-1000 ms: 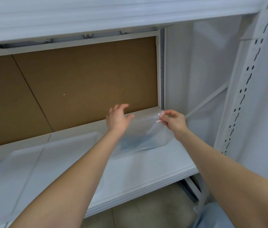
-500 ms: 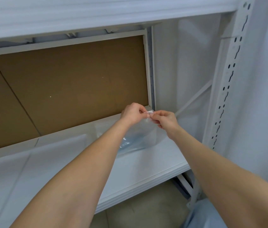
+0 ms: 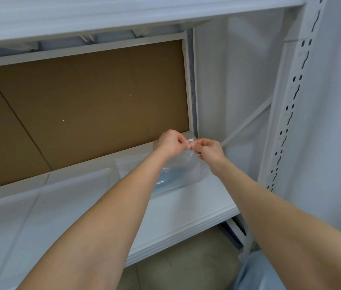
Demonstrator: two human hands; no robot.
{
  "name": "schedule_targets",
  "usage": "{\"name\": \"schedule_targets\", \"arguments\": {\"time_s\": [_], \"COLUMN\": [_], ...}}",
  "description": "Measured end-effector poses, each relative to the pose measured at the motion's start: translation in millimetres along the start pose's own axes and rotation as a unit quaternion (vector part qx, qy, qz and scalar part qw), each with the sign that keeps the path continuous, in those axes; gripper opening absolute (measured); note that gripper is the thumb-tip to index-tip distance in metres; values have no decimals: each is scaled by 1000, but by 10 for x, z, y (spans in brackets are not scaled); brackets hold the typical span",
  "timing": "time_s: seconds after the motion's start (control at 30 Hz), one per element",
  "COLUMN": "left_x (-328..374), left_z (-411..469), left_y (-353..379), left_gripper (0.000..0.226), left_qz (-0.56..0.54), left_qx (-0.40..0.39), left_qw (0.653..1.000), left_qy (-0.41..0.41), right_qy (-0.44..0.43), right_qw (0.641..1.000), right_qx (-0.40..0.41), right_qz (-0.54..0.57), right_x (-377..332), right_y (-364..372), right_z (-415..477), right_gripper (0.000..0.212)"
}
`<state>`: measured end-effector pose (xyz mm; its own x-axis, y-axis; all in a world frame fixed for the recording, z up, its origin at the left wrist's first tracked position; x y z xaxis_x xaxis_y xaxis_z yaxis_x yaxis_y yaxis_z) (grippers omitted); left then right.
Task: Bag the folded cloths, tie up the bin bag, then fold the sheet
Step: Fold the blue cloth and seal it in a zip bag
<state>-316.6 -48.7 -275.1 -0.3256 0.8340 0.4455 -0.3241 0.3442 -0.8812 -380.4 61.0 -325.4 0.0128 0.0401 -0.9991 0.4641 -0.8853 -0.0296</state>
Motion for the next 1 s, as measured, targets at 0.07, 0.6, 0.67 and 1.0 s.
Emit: {"name": "schedule_targets", "arguments": {"time_s": [0.07, 0.6, 0.67, 1.0], "left_x": [-40, -185, -183, -311], "left_z": [-17, -169, -176, -254], "left_y": [-18, -143, -119, -138], "left_gripper": [11, 18, 20, 17], "left_qz": [2, 121, 135, 120], "left_qx": [-6, 19, 18, 33], "left_qw": [1000, 992, 991, 992], "left_qy": [-8, 4, 8, -10], "right_qy": [-2, -167, -188, -165], "right_qw": [1000, 908, 865, 829], "right_qx": [-1, 31, 19, 13], "right_qz": [-2, -383, -465, -534], "right_x": [19, -175, -223, -241], "right_y": [34, 189, 237, 305], "right_z": [19, 10, -7, -94], "right_gripper": [15, 24, 22, 26]}}
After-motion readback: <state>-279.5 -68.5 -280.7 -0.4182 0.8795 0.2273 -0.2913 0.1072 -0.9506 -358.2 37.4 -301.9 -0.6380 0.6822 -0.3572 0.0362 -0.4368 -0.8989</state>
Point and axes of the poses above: each hand's wrist, its own z-axis towards the middle knuckle, its own y-axis out of the palm, x = y × z, the point moved 2 cm from there along z, towards the middle knuckle, and after that the axes turned 4 degrees about y, right-handed, at the moved point
